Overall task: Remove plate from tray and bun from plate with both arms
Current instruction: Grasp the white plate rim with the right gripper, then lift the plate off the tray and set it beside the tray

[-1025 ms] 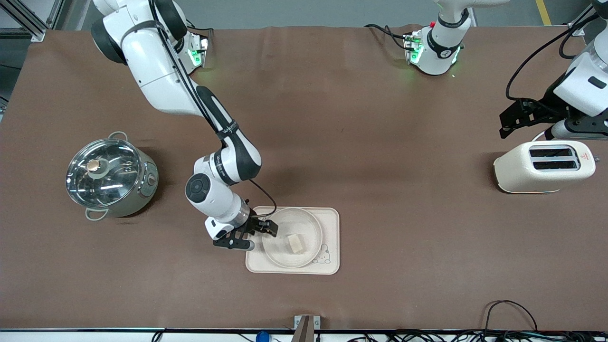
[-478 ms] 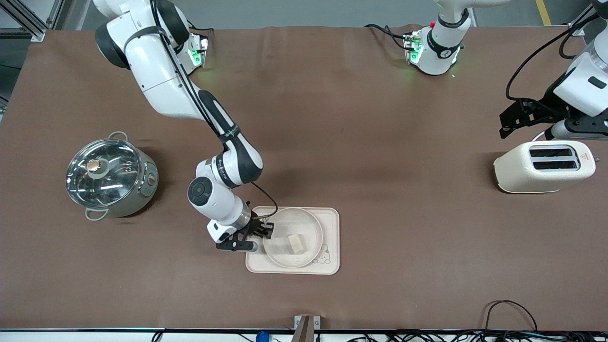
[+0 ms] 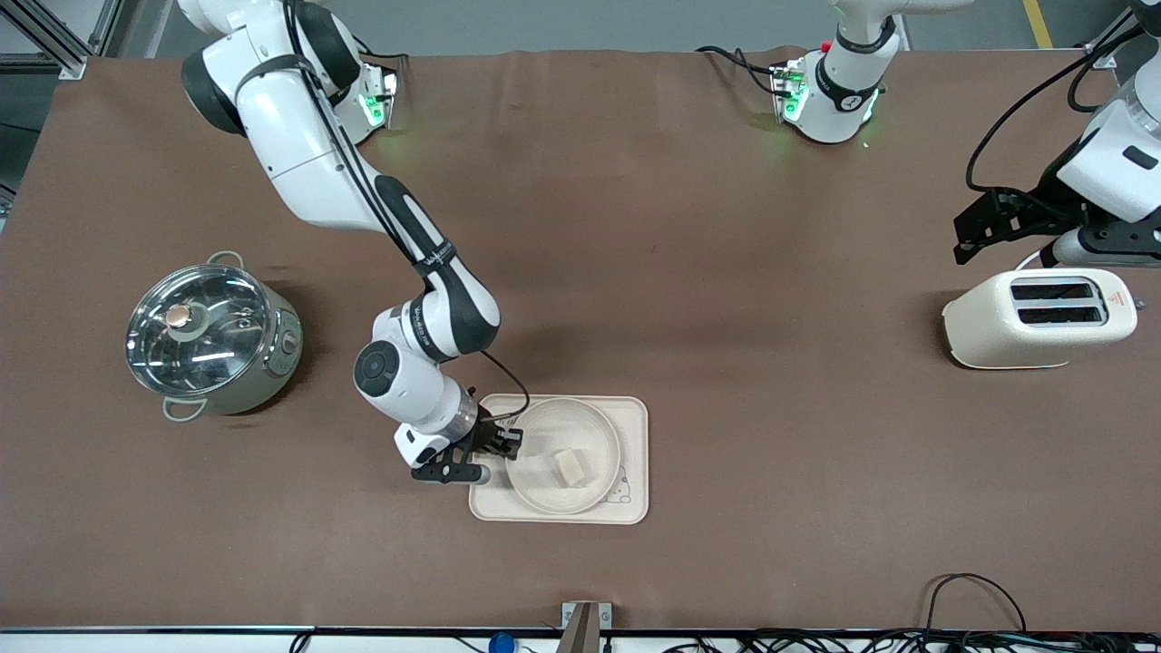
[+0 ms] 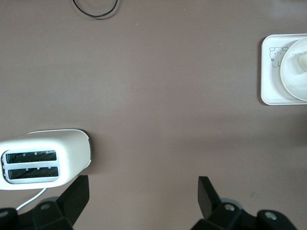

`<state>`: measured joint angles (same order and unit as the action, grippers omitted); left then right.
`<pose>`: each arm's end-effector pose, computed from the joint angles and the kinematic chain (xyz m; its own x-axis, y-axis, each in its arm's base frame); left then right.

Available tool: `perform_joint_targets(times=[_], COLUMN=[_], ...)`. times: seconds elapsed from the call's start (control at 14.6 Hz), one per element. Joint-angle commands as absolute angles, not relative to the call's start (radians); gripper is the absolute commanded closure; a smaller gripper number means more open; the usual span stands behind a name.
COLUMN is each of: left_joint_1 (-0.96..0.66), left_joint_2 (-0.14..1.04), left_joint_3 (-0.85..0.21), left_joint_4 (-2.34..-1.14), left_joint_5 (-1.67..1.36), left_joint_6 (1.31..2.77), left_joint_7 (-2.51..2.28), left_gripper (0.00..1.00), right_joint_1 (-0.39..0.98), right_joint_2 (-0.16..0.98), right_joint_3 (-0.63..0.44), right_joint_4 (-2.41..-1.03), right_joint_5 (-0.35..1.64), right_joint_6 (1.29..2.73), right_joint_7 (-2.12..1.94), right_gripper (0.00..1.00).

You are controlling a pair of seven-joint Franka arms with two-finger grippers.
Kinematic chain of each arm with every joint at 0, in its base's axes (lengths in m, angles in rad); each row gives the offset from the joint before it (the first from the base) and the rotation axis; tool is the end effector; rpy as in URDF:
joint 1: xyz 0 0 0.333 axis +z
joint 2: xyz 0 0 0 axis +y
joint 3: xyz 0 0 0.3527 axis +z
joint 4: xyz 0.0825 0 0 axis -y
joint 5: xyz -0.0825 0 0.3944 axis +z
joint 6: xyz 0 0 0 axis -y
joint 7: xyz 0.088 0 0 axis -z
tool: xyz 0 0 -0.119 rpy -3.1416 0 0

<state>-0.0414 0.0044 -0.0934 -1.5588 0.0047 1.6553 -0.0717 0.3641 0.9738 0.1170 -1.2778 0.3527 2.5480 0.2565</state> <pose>0.5712 -0.0768 0.6604 0.9938 -0.0628 0.0921 -0.0633 -0.9980 0.0023 0.7366 0.3503 0.1935 0.9829 -0.1321 0.1282 -0.0699 -0.9120 -0.4042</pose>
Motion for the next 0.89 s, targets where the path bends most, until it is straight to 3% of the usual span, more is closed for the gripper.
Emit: perform_joint_targets(times=[0.0, 0.2, 0.55, 0.82], left_joint_1=[-0.037, -0.037, -0.037, -0.038], left_joint_2=[0.005, 0.006, 0.005, 0.005], left_joint_3=[-0.097, -0.097, -0.097, -0.097], left_joint_4=[-1.548, -1.548, -1.548, -1.548], left_joint_5=[0.008, 0.008, 0.008, 0.008], left_joint_6=[1.646, 1.646, 1.646, 1.646], left_joint_7=[-0.066, -0.066, -0.066, -0.072], left_gripper=[0.00, 0.00, 0.00, 0.00], right_joint_1=[0.188, 0.106, 0.100, 0.065], right_joint_2=[0.896, 0.800, 0.617, 0.592], right_joint_3=[0.317, 0.438, 0.480, 0.564], right_joint_4=[-1.411, -1.625, -1.970, -2.161], right_joint_5=[0.379, 0.380, 0.380, 0.380], right_joint_6=[2.526, 2.620, 2.771, 2.977], right_joint_7=[0.158, 0.146, 0.089, 0.078], right_gripper=[1.00, 1.00, 1.00, 1.00])
